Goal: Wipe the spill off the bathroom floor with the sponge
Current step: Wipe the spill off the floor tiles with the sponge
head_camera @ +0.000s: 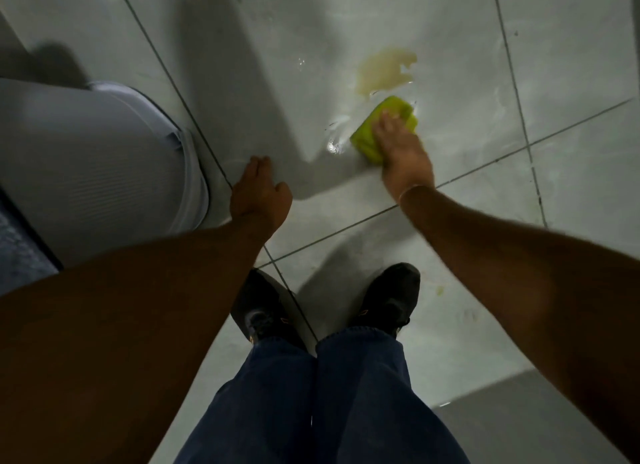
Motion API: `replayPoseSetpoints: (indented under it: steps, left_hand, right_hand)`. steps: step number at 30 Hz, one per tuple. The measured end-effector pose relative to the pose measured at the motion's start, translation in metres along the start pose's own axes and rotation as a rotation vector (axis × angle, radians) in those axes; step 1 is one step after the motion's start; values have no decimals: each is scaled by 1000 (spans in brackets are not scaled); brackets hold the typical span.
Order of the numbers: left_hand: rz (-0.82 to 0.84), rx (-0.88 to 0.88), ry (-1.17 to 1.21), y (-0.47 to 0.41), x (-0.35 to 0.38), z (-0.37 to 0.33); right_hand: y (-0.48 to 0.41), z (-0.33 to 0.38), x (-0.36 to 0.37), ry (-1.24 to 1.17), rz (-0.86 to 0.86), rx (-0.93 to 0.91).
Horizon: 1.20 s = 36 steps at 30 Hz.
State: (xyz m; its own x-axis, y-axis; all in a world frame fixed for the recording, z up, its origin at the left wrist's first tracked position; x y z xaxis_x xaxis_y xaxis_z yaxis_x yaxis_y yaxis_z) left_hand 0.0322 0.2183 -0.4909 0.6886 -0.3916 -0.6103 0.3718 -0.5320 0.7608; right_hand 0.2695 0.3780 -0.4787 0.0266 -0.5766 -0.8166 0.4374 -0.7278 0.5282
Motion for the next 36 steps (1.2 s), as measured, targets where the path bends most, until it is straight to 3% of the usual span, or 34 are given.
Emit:
replayPoseSetpoints:
  steps: [3,6,11,13,17,23,26,29,31,33,36]
  left_hand:
    - [-9,11,-11,3,1,2]
    - [13,28,-63,2,2,1]
    - [14,44,-106,4,-1,-1]
    - [19,52,-67,3,-2,-2]
    - [40,32,-59,1,-1,1]
    - [72,14,-52,-1,4,7]
    - [70,-2,-68,-3,2,5]
    - [58,-18,-52,-4,-4,2]
    - [67,-21,-74,-3,-6,2]
    - [94,-10,-90,-3,-4,3]
    - [116,4,-76,-5,1,7]
  right_hand:
    - [-38,-40,-32,-118,-60,308]
    - [-59,-16,-40,-183,-67,333]
    - [-21,109,19,-47,135,-333]
    - [3,112,39,87,194,-446]
    - [1,62,21,189,146,-347]
    - [-62,-10,-50,-36,-24,169]
    - [-49,34,-27,-30,23,62]
    - [11,95,31,94,237,-341]
    - [44,98,42,151,239,-468]
    - [45,76,31,155,185,-419]
    - [11,18,1,87,107,-81]
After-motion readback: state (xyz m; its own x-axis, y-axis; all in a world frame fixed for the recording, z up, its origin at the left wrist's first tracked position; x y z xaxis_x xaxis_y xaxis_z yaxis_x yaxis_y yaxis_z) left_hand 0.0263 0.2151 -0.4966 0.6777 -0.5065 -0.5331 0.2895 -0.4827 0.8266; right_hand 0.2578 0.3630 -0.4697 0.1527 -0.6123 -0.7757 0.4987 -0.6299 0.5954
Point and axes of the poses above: each hand's wrist, its own y-axis away from the middle knuckle, its own x-axis out of the palm, z = x × y, the point moved 10 cm from there along -y, towards the middle knuckle, and after that the axes turned 4 degrees about z, right-handed, at the moved point
